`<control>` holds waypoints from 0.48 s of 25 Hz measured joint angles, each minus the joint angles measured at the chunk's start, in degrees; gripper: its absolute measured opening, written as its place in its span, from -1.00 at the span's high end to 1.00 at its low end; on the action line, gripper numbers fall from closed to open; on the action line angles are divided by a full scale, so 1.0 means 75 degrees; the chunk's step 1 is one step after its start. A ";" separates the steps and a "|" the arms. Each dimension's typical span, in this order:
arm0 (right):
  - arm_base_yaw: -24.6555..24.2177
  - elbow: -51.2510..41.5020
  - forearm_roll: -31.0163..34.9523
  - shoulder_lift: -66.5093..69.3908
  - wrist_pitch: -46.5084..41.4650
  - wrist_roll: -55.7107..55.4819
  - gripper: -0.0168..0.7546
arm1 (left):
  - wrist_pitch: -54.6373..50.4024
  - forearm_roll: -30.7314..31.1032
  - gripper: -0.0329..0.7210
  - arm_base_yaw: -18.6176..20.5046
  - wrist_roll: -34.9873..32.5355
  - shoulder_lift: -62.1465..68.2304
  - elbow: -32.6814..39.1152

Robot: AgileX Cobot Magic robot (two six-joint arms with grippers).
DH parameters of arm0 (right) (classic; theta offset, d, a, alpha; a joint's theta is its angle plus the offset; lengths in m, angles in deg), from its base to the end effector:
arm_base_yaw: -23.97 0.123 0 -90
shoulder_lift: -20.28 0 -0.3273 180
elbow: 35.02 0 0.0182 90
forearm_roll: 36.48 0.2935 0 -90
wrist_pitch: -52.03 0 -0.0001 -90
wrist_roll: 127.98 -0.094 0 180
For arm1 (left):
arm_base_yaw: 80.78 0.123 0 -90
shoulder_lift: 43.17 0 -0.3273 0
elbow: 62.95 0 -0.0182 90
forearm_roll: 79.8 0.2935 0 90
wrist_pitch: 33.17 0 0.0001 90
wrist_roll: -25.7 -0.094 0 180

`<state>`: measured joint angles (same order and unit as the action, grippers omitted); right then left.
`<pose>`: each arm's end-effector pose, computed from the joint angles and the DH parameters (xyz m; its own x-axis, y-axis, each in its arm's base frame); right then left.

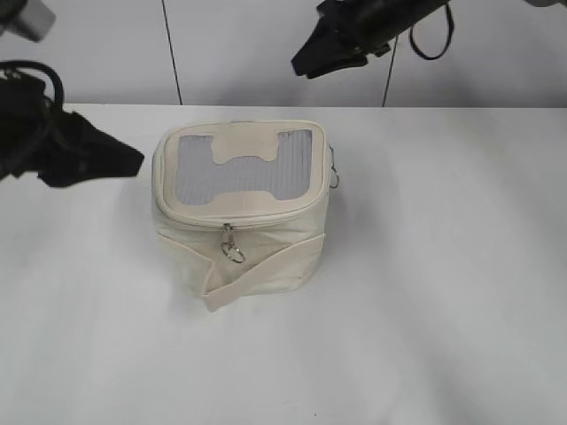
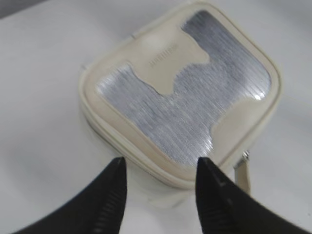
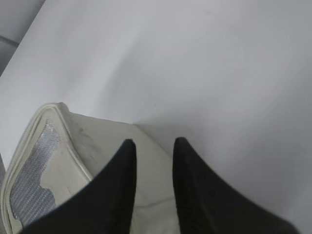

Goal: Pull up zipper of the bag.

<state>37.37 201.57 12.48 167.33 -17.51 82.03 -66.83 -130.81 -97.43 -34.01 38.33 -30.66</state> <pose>0.5688 0.2038 0.2588 -0.7705 -0.2864 -0.5695 -0.6139 0.5738 0.5421 0.2622 -0.1208 0.2834 -0.5444 0.3893 -0.7430 0.6938 0.7068 -0.1380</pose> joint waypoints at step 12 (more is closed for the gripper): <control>-0.1136 -0.7032 0.1427 -0.3757 0.2844 0.2788 0.45 | -0.1656 0.0343 -0.02 0.0101 -0.0075 0.3469 -0.4802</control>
<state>28.85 148.83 23.18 139.15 3.82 102.94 -79.24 -128.25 -96.67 -34.57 64.34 -66.67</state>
